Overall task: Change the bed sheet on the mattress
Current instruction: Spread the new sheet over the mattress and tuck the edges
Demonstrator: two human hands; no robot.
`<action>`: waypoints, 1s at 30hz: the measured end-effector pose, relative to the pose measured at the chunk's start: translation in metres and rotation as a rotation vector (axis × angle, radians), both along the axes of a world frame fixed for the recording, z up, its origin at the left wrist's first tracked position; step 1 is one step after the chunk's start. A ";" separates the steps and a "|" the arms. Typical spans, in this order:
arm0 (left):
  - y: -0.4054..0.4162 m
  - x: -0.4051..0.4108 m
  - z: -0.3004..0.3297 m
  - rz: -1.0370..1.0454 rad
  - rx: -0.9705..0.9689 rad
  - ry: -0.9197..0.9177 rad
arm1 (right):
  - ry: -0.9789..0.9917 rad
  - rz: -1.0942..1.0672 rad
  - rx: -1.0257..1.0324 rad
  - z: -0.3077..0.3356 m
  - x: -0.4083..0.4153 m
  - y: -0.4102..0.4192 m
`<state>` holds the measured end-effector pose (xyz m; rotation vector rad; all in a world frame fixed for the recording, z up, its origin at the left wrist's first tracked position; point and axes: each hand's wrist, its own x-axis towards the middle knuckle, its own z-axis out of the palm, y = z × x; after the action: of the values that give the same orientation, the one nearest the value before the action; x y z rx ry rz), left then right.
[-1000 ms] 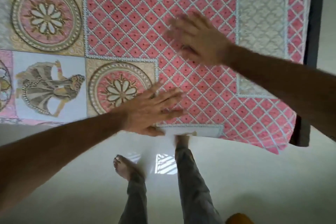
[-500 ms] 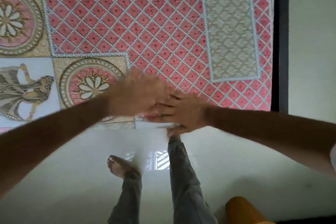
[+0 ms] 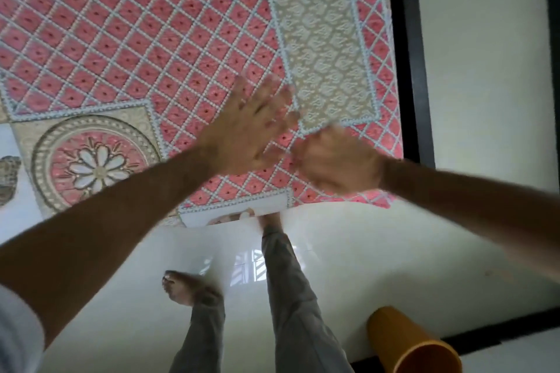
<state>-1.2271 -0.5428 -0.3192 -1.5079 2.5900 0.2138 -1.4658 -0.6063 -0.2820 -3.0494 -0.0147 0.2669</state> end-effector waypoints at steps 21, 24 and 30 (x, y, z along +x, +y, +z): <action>0.200 0.167 0.032 0.609 -0.229 0.068 | 0.034 0.485 0.035 -0.040 0.145 0.101; 0.230 0.247 0.029 0.984 -0.169 -0.043 | -0.007 0.888 0.080 -0.036 0.162 0.138; 0.321 0.278 -0.009 0.791 -0.022 -0.090 | -0.326 0.140 0.248 -0.017 0.364 0.097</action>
<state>-0.9496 -0.2221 -0.3286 -2.3996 1.8001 0.1825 -1.1019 -0.5097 -0.2987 -2.8107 -0.2615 -0.2117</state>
